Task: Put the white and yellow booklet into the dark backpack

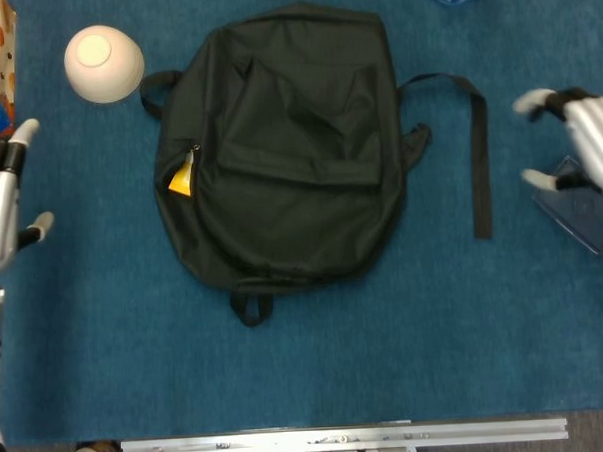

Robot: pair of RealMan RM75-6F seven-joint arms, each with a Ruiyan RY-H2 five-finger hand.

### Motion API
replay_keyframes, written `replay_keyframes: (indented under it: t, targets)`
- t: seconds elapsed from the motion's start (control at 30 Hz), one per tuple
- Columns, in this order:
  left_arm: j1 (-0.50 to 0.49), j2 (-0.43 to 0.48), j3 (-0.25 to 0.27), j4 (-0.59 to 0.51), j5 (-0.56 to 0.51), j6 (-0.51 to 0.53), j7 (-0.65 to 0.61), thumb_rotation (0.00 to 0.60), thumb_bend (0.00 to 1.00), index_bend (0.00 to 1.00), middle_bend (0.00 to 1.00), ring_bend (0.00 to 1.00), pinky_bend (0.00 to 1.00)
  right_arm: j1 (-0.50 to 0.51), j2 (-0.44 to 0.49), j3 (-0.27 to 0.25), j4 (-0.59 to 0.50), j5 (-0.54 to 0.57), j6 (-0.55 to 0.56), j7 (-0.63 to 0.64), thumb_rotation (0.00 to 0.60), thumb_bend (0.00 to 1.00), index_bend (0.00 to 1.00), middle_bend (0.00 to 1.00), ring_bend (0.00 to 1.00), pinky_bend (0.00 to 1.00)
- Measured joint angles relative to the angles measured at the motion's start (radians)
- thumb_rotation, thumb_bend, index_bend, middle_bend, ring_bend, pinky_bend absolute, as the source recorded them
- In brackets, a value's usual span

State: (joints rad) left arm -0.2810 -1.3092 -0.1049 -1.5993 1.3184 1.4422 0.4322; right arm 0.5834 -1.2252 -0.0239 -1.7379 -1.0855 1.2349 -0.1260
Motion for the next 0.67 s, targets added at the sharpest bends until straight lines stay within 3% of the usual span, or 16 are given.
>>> replay_keyframes:
  t: [0.3, 0.67]
  targets:
    - [0.052, 0.058, 0.018, -0.018, 0.001, 0.013, -0.096, 0.6, 0.0, 0.17, 0.31, 0.28, 0.42, -0.125, 0.037, -0.04, 0.068, -0.1, 0.115, 0.039, 0.6, 0.0, 0.35, 0.45, 0.34, 0.46]
    - [0.148, 0.101, 0.061, -0.063, 0.06, 0.112, -0.162, 0.6, 0.0, 0.17, 0.31, 0.28, 0.4, -0.256, 0.055, -0.013, 0.084, -0.206, 0.236, 0.066, 0.6, 0.0, 0.35, 0.46, 0.35, 0.46]
